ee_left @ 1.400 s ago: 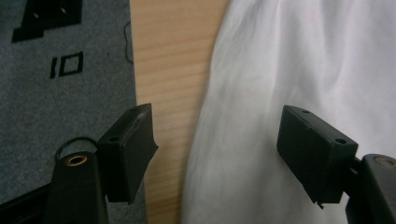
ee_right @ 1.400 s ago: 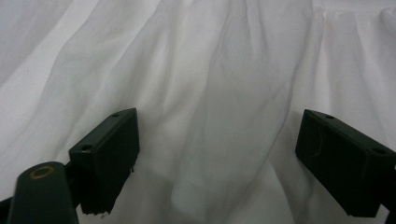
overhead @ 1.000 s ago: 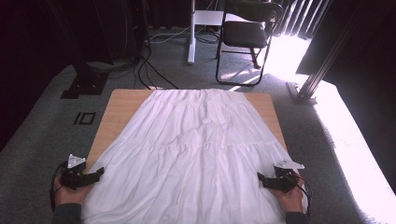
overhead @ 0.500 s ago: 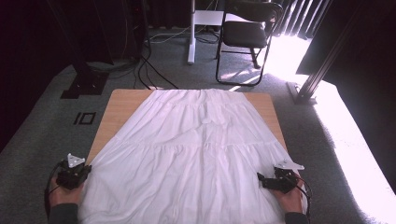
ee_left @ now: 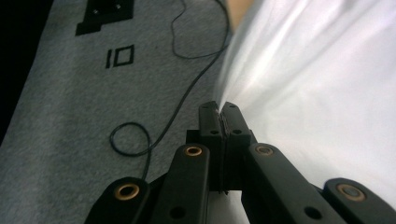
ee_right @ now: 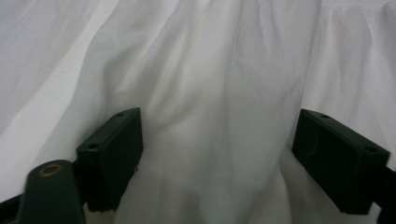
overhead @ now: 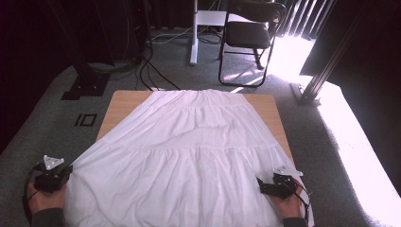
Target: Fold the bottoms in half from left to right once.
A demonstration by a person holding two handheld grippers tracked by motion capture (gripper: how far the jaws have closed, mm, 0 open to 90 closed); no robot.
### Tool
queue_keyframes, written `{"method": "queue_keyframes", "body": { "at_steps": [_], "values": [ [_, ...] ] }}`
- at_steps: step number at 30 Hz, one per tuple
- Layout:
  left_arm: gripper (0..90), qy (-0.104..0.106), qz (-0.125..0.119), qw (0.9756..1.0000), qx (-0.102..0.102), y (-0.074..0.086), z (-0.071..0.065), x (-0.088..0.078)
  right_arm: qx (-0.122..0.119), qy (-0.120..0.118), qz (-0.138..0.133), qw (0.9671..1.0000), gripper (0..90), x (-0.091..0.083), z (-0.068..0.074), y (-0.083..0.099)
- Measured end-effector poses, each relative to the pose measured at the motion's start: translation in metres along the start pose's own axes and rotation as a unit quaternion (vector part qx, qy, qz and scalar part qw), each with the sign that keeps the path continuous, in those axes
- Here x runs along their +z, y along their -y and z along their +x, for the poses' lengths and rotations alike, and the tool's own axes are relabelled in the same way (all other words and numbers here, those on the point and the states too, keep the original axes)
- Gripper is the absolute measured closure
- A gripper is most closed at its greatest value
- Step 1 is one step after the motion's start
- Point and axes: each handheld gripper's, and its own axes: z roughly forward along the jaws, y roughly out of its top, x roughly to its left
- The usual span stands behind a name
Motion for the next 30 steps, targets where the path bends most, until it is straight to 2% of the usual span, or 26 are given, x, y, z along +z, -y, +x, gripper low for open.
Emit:
{"method": "queue_keyframes", "body": {
  "at_steps": [1, 2, 3, 4, 6, 8, 11, 15, 17, 18, 19, 20, 21, 24, 26, 29, 30],
  "values": [
    [90.0, 0.011, -0.008, 0.9999, 0.001, -0.004, -0.002, -0.004, 0.000, 0.001, 0.000, 1.0000, 19.7, 0.000, 0.001, 0.000],
    [90.0, 0.011, -0.008, 0.9999, 0.001, -0.004, -0.002, -0.004, 0.000, 0.001, 0.000, 1.0000, 19.7, 0.000, 0.001, 0.000],
    [90.0, 0.034, -0.021, 0.9992, -0.001, -0.010, -0.005, -0.009, 0.001, 0.005, 0.000, 1.0000, 21.8, -0.001, 0.001, 0.000],
    [90.0, 0.046, -0.027, 0.9986, -0.002, -0.013, -0.007, -0.011, 0.001, 0.010, -0.001, 0.9999, 23.4, -0.003, 0.001, 0.000],
    [90.0, 0.077, -0.043, 0.9962, -0.003, -0.021, -0.013, -0.017, 0.001, 0.019, -0.005, 0.9998, 24.0, -0.006, 0.000, -0.001],
    [90.0, 0.107, -0.056, 0.9927, -0.001, -0.029, -0.020, -0.022, 0.006, 0.022, -0.013, 0.9996, 24.0, -0.012, -0.002, -0.002],
    [90.0, 0.154, -0.072, 0.9854, 0.004, -0.042, -0.038, -0.027, 0.010, 0.028, -0.022, 0.9993, 24.0, -0.019, -0.007, -0.002],
    [90.0, 0.214, -0.081, 0.9730, 0.029, -0.060, -0.071, -0.034, 0.013, 0.049, -0.023, 0.9984, 24.0, -0.028, -0.014, 0.001],
    [90.0, 0.247, -0.088, 0.9641, 0.039, -0.069, -0.086, -0.037, 0.016, 0.057, -0.024, 0.9980, 23.9, -0.032, -0.017, 0.002],
    [90.0, 0.267, -0.092, 0.9584, 0.040, -0.074, -0.093, -0.039, 0.017, 0.062, -0.024, 0.9977, 23.9, -0.035, -0.020, 0.004],
    [90.0, 0.284, -0.093, 0.9532, 0.046, -0.079, -0.100, -0.040, 0.019, 0.065, -0.026, 0.9973, 23.9, -0.037, -0.022, 0.005],
    [90.0, 0.302, -0.096, 0.9469, 0.057, -0.086, -0.110, -0.042, 0.025, 0.068, -0.027, 0.9970, 23.9, -0.039, -0.025, 0.007],
    [90.0, 0.314, -0.097, 0.9424, 0.061, -0.090, -0.115, -0.043, 0.031, 0.071, -0.028, 0.9966, 23.8, -0.041, -0.029, 0.009],
    [90.0, 0.360, -0.108, 0.9234, 0.076, -0.108, -0.136, -0.048, 0.042, 0.077, -0.026, 0.9958, 23.7, -0.044, -0.035, 0.013],
    [90.0, 0.392, -0.114, 0.9096, 0.077, -0.121, -0.148, -0.049, 0.049, 0.079, -0.025, 0.9953, 23.6, -0.045, -0.038, 0.016],
    [90.0, 0.432, -0.120, 0.8902, 0.084, -0.143, -0.172, -0.048, 0.050, 0.083, -0.023, 0.9950, 23.5, -0.046, -0.041, 0.017],
    [90.0, 0.440, -0.119, 0.8857, 0.086, -0.148, -0.178, -0.048, 0.053, 0.084, -0.023, 0.9948, 23.0, -0.046, -0.041, 0.017]
  ]
}}
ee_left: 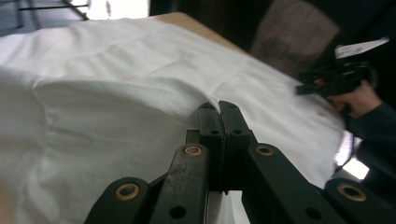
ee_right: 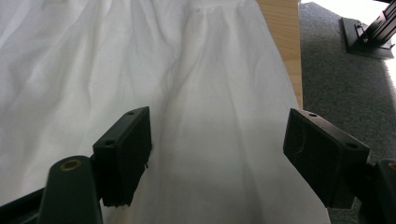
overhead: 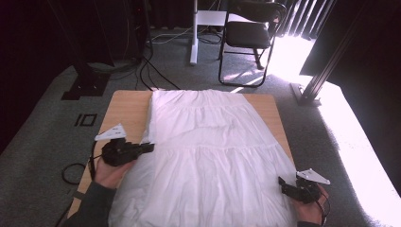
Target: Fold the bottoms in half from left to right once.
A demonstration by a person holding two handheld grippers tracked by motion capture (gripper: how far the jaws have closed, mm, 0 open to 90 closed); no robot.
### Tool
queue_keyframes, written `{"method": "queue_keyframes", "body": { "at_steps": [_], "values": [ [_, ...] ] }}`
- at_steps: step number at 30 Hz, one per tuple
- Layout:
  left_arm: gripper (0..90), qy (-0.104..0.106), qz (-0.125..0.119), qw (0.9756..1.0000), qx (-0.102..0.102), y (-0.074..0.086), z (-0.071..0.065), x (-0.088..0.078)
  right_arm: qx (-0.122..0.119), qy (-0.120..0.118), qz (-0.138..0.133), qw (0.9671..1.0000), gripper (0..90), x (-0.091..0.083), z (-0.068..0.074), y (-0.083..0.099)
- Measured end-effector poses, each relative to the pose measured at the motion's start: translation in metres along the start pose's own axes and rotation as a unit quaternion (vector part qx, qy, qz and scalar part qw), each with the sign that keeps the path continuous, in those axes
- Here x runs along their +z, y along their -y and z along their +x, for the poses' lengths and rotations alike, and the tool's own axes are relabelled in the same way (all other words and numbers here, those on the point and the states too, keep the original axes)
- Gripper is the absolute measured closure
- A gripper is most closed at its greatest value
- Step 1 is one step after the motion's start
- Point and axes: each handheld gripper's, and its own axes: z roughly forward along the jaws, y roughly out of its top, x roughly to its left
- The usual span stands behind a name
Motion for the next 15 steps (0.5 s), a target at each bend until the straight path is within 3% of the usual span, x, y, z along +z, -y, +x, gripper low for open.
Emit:
{"method": "queue_keyframes", "body": {
  "at_steps": [8, 12, 15],
  "values": [
    [90.0, 0.056, 0.016, 0.9977, 0.035, -0.038, -0.030, 0.066, 0.000, 0.006, 0.004, 1.0000, 22.7, 0.000, -0.001, 0.001],
    [90.0, 0.057, 0.034, 0.9950, 0.075, -0.051, -0.052, 0.100, -0.001, 0.008, 0.003, 1.0000, 22.7, 0.000, -0.002, 0.001],
    [90.0, 0.055, 0.048, 0.9912, 0.110, -0.061, -0.072, 0.126, -0.001, 0.007, 0.003, 1.0000, 22.7, 0.000, -0.001, 0.000]
  ]
}}
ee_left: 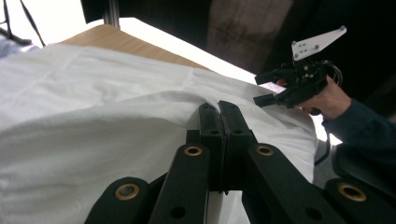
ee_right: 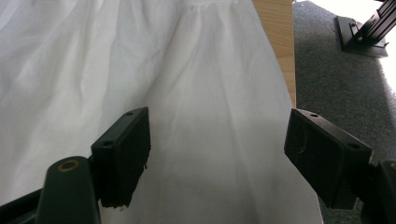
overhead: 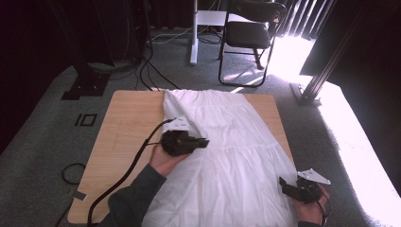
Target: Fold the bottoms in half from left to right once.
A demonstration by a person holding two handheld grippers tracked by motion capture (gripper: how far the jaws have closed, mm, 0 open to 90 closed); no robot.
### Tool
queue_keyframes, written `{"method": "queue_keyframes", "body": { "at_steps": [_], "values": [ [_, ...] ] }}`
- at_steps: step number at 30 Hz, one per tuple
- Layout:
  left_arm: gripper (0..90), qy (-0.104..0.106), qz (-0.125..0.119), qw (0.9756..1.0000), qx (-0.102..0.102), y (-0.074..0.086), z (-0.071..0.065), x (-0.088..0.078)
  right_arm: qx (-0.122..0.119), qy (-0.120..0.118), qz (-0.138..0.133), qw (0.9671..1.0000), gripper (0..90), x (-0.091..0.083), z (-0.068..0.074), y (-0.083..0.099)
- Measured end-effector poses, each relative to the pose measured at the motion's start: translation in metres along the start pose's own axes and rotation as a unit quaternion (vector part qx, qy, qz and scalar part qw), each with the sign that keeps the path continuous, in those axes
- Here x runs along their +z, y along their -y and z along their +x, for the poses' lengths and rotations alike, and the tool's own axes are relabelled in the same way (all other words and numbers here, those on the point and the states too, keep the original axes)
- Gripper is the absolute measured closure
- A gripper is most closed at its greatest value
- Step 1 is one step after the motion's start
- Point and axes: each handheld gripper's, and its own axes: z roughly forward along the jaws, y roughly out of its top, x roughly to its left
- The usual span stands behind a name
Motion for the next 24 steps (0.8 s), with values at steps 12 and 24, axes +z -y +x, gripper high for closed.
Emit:
{"method": "queue_keyframes", "body": {
  "at_steps": [12, 24],
  "values": [
    [90.0, 0.018, 0.055, 0.9981, 0.024, -0.020, -0.016, 0.119, -0.015, -0.002, -0.002, 0.9999, 22.7, 0.001, 0.008, -0.005],
    [59.2, -0.048, 0.105, 0.9903, 0.077, 0.002, -0.004, 0.111, -0.078, -0.044, -0.025, 0.9957, 26.6, -0.005, 0.052, -0.032]
  ]
}}
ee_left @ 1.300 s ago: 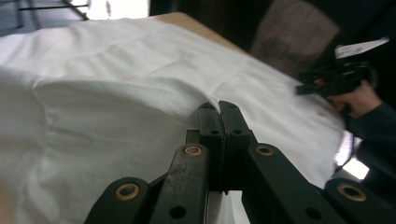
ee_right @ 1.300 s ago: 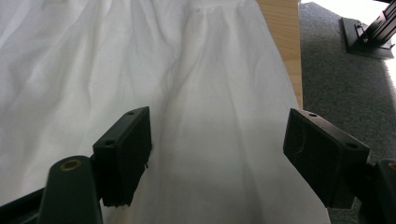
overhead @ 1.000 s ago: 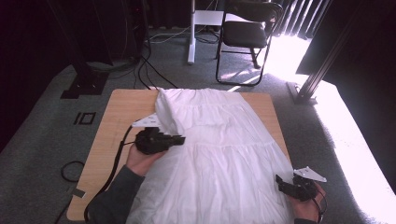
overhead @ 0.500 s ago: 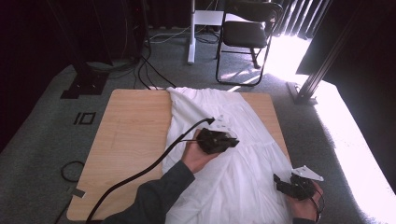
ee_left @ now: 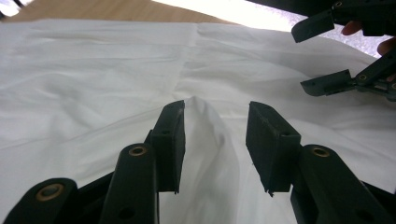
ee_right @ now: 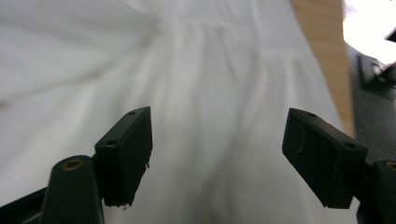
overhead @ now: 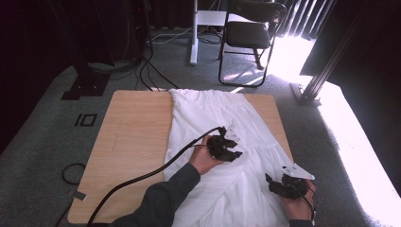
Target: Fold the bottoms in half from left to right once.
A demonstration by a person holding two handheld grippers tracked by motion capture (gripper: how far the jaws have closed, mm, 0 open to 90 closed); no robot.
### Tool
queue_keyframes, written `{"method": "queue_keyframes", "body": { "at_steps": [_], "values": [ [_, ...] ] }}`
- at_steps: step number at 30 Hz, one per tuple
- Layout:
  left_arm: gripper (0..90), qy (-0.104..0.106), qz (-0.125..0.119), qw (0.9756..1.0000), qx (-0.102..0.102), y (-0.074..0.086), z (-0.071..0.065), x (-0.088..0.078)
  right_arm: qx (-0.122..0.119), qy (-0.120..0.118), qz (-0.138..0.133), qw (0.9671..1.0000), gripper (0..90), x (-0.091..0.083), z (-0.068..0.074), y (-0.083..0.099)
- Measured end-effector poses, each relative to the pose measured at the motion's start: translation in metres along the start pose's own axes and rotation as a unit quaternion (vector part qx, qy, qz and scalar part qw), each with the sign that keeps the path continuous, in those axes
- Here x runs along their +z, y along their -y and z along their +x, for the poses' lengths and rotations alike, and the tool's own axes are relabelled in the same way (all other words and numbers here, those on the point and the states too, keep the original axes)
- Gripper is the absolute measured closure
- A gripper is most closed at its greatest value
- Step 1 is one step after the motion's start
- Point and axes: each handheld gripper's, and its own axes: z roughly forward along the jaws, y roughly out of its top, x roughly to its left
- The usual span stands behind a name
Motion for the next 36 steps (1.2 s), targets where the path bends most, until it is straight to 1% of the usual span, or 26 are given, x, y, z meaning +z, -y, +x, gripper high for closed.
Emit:
{"method": "queue_keyframes", "body": {
  "at_steps": [1, 4, 6, 8, 10, 11, 12, 13, 15, 17, 19, 20, 21, 22, 23, 24, 25, 26, 27, 28, 30, 31, 32, 33, 35, 36],
  "values": [
    [59.2, -0.014, 0.001, 0.9999, 0.007, 0.005, 0.001, -0.010, -0.010, -0.008, -0.005, 0.9999, 28.4, 0.000, 0.006, -0.005],
    [58.4, -0.052, -0.002, 0.9986, 0.005, 0.027, 0.009, -0.037, -0.033, -0.045, -0.017, 0.9983, 32.7, 0.001, 0.028, -0.023],
    [58.4, -0.076, -0.005, 0.9970, -0.014, 0.046, 0.016, -0.054, -0.054, -0.072, -0.026, 0.9956, 33.8, 0.004, 0.042, -0.037],
    [58.4, -0.101, -0.005, 0.9943, -0.034, 0.067, 0.025, -0.070, -0.065, -0.096, -0.035, 0.9927, 38.4, 0.009, 0.054, -0.052],
    [58.4, -0.112, -0.001, 0.9922, -0.055, 0.086, 0.032, -0.081, -0.063, -0.115, -0.034, 0.9907, 43.1, 0.016, 0.064, -0.067],
    [58.5, -0.118, 0.000, 0.9904, -0.072, 0.099, 0.037, -0.088, -0.063, -0.121, -0.035, 0.9901, 44.2, 0.019, 0.068, -0.073],
    [58.5, -0.120, 0.002, 0.9893, -0.084, 0.109, 0.041, -0.092, -0.071, -0.127, -0.034, 0.9888, 43.8, 0.026, 0.074, -0.081],
    [58.4, -0.121, -0.001, 0.9876, -0.099, 0.119, 0.043, -0.095, -0.077, -0.134, -0.031, 0.9875, 40.6, 0.032, 0.079, -0.086],
    [58.5, -0.122, -0.005, 0.9847, -0.124, 0.137, 0.048, -0.100, -0.093, -0.142, -0.011, 0.9854, 26.1, 0.047, 0.089, -0.093],
    [58.5, -0.119, -0.009, 0.9821, -0.146, 0.151, 0.050, -0.101, -0.112, -0.150, 0.008, 0.9824, 22.4, 0.061, 0.099, -0.095],
    [58.5, -0.117, -0.009, 0.9805, -0.158, 0.161, 0.050, -0.099, -0.116, -0.179, 0.039, 0.9762, 21.8, 0.074, 0.105, -0.093],
    [58.4, -0.116, -0.009, 0.9798, -0.162, 0.165, 0.049, -0.098, -0.120, -0.183, 0.058, 0.9739, 25.6, 0.079, 0.108, -0.091],
    [58.4, -0.113, -0.008, 0.9797, -0.166, 0.168, 0.049, -0.097, -0.131, -0.188, 0.079, 0.9703, 39.5, 0.083, 0.110, -0.089],
    [58.4, -0.110, -0.009, 0.9796, -0.168, 0.169, 0.048, -0.094, -0.149, -0.204, 0.091, 0.9634, 60.5, 0.082, 0.112, -0.086],
    [58.4, -0.109, -0.007, 0.9798, -0.167, 0.170, 0.046, -0.092, -0.164, -0.219, 0.091, 0.9574, 73.1, 0.078, 0.114, -0.084],
    [58.4, -0.107, -0.005, 0.9805, -0.165, 0.171, 0.045, -0.089, -0.173, -0.222, 0.086, 0.9558, 79.2, 0.072, 0.115, -0.081],
    [58.3, -0.104, -0.003, 0.9814, -0.162, 0.171, 0.044, -0.087, -0.179, -0.222, 0.075, 0.9556, 84.9, 0.063, 0.114, -0.079],
    [58.0, -0.102, -0.001, 0.9819, -0.160, 0.171, 0.042, -0.084, -0.179, -0.218, 0.062, 0.9575, 86.9, 0.053, 0.111, -0.077],
    [58.0, -0.100, 0.001, 0.9822, -0.159, 0.171, 0.042, -0.083, -0.172, -0.212, 0.049, 0.9607, 86.8, 0.042, 0.105, -0.075],
    [57.9, -0.100, 0.001, 0.9823, -0.158, 0.171, 0.041, -0.081, -0.159, -0.213, 0.031, 0.9635, 86.2, 0.031, 0.097, -0.073],
    [57.8, -0.099, 0.004, 0.9827, -0.157, 0.171, 0.039, -0.078, -0.135, -0.217, -0.002, 0.9668, 84.8, 0.007, 0.079, -0.067],
    [57.7, -0.100, 0.008, 0.9830, -0.154, 0.171, 0.039, -0.078, -0.130, -0.210, -0.010, 0.9691, 83.6, -0.004, 0.070, -0.063],
    [57.6, -0.101, 0.011, 0.9831, -0.152, 0.171, 0.039, -0.077, -0.126, -0.205, -0.013, 0.9705, 83.0, -0.014, 0.061, -0.058],
    [57.5, -0.101, 0.014, 0.9834, -0.150, 0.172, 0.039, -0.076, -0.123, -0.199, -0.006, 0.9722, 82.3, -0.020, 0.052, -0.052],
    [57.4, -0.102, 0.016, 0.9833, -0.150, 0.172, 0.039, -0.074, -0.111, -0.195, 0.022, 0.9742, 77.4, -0.024, 0.038, -0.039],
    [57.3, -0.102, 0.018, 0.9834, -0.149, 0.172, 0.038, -0.073, -0.098, -0.182, 0.041, 0.9775, 71.5, -0.024, 0.029, -0.030]
  ]
}}
